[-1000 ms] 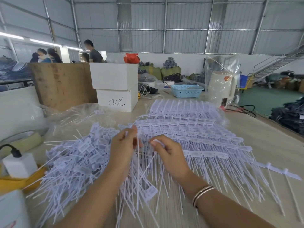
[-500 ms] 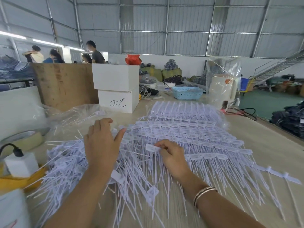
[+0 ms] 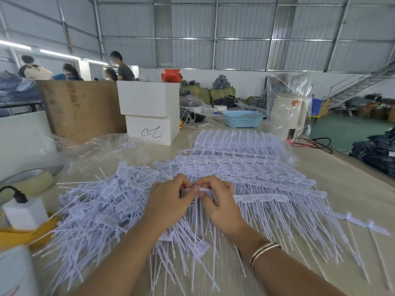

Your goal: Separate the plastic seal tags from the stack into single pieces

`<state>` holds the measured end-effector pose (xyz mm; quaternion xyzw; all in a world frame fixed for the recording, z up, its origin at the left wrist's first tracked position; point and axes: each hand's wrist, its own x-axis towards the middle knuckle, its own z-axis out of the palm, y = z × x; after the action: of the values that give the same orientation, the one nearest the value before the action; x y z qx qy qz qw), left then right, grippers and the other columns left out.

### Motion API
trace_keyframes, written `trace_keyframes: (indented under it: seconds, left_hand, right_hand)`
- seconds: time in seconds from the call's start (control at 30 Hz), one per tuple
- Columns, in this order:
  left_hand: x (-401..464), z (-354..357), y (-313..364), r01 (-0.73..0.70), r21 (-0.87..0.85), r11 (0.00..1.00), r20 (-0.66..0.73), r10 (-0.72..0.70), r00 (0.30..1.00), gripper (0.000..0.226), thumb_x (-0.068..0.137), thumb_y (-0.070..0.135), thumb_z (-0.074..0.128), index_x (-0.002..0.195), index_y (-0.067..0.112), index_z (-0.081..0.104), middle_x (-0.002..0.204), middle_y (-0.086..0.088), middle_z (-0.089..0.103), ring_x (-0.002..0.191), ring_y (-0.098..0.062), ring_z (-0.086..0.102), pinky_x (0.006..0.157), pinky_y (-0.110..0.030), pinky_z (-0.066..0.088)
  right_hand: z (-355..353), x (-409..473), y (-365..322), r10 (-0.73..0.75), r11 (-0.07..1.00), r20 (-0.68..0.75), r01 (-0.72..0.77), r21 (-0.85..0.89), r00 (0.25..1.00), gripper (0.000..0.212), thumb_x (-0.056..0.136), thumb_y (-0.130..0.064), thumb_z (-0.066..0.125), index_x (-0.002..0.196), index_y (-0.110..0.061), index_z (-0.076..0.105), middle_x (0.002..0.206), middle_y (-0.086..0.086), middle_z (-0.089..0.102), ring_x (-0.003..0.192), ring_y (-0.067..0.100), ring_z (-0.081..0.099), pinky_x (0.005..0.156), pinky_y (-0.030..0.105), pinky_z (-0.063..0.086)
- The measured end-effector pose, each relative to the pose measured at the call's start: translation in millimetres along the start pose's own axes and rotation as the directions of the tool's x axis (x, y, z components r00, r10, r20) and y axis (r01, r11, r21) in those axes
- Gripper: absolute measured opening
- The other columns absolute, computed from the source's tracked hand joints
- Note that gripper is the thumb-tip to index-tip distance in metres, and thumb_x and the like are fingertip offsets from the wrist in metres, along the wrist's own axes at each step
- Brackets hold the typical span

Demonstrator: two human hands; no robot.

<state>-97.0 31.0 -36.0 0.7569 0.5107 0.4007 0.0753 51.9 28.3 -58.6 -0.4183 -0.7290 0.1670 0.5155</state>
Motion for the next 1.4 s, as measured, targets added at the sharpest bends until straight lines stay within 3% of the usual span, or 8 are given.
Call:
trace_keyframes:
  seconds: [0.13, 0.33, 0.7, 0.87, 1.0, 1.1, 1.27, 1.4]
  left_hand:
    - [1, 5, -2, -0.033, -0.093, 0.995, -0.019, 0.032, 0.999, 0.016, 0.092, 0.03, 0.058, 0.081, 0.022, 0.05, 0.048, 0.008, 0.046, 0.044, -0.004, 0.044, 0.059, -0.03, 0.031]
    - [0, 4, -2, 0.09, -0.32, 0.943, 0.054, -0.077, 0.996, 0.016, 0.095, 0.023, 0.054, 0.079, 0.024, 0.05, 0.055, 0.006, 0.063, 0.041, -0.004, 0.047, 0.042, -0.014, 0.036]
    - [1, -3, 5, 0.155, -0.442, 0.883, 0.112, -0.118, 0.987, 0.018, 0.097, 0.026, 0.049, 0.081, 0.019, 0.051, 0.054, 0.006, 0.063, 0.041, -0.003, 0.043, 0.044, -0.014, 0.035]
    - [8, -16, 4, 0.212, -0.539, 0.815, -0.056, -0.286, 0.957, 0.017, 0.097, 0.023, 0.048, 0.08, 0.021, 0.049, 0.054, 0.008, 0.062, 0.047, -0.003, 0.051, 0.054, -0.021, 0.041]
    - [10, -28, -5, -0.014, -0.254, 0.967, -0.381, -0.087, 0.921, 0.015, 0.096, 0.031, 0.051, 0.081, 0.03, 0.05, 0.053, -0.001, 0.059, 0.041, -0.01, 0.045, 0.07, -0.029, 0.042]
    - [13, -38, -21, 0.065, 0.119, 0.991, -0.585, 0.017, 0.811, 0.01, 0.094, 0.033, 0.054, 0.089, 0.024, 0.055, 0.063, 0.007, 0.057, 0.058, -0.017, 0.053, 0.078, -0.03, 0.02]
    - [12, -40, -48, 0.363, 0.345, 0.865, -0.535, -0.137, 0.834, 0.021, 0.086, 0.033, 0.066, 0.091, 0.013, 0.066, 0.096, -0.011, 0.059, 0.093, -0.033, 0.051, 0.081, -0.042, 0.025]
    - [12, -38, -24, 0.103, 0.37, 0.923, -0.475, 0.093, 0.875, 0.018, 0.091, 0.031, 0.058, 0.096, 0.014, 0.064, 0.103, -0.009, 0.058, 0.098, -0.032, 0.05, 0.081, -0.043, 0.032]
  right_hand:
    - [2, 3, 1, 0.025, 0.993, 0.019, -0.022, -0.116, 1.0, 0.02, 0.085, -0.032, 0.044, 0.1, -0.036, 0.057, 0.085, -0.021, 0.051, 0.095, -0.007, 0.039, 0.094, 0.023, 0.019]
    - [-1, 7, 0, -0.067, 0.984, 0.031, 0.071, -0.165, 0.997, 0.023, 0.087, -0.033, 0.049, 0.079, -0.018, 0.064, 0.068, -0.018, 0.041, 0.08, -0.007, 0.042, 0.089, 0.034, 0.022]
    - [-1, 7, 0, -0.183, 0.975, -0.087, 0.169, -0.148, 0.979, 0.018, 0.088, -0.026, 0.057, 0.082, -0.016, 0.072, 0.075, -0.011, 0.055, 0.079, 0.004, 0.05, 0.088, 0.036, 0.028]
    - [-3, 5, 2, -0.118, 0.991, -0.171, 0.105, -0.08, 0.978, 0.019, 0.089, -0.029, 0.053, 0.082, -0.022, 0.069, 0.075, -0.011, 0.063, 0.082, -0.003, 0.051, 0.092, 0.028, 0.024]
    - [-2, 4, 4, -0.046, 0.996, -0.128, 0.036, -0.079, 0.991, 0.032, 0.094, -0.039, 0.042, 0.086, -0.017, 0.064, 0.071, -0.013, 0.051, 0.083, -0.011, 0.044, 0.089, 0.027, 0.022]
    - [1, 3, 6, 0.002, 0.993, -0.09, -0.012, -0.117, 0.996, 0.03, 0.093, -0.039, 0.033, 0.093, -0.034, 0.062, 0.079, -0.019, 0.055, 0.09, -0.017, 0.04, 0.087, 0.023, 0.02]
    - [-1, 5, 13, 0.178, 0.976, -0.098, -0.188, -0.106, 0.979, 0.033, 0.085, -0.019, 0.029, 0.099, -0.043, 0.049, 0.073, -0.014, 0.052, 0.082, -0.01, 0.045, 0.084, 0.021, 0.017]
    - [-1, 8, 18, 0.175, 0.98, -0.059, -0.179, -0.086, 0.983, 0.038, 0.088, 0.004, 0.043, 0.099, -0.032, 0.046, 0.073, -0.01, 0.048, 0.069, 0.015, 0.05, 0.087, 0.032, 0.026]
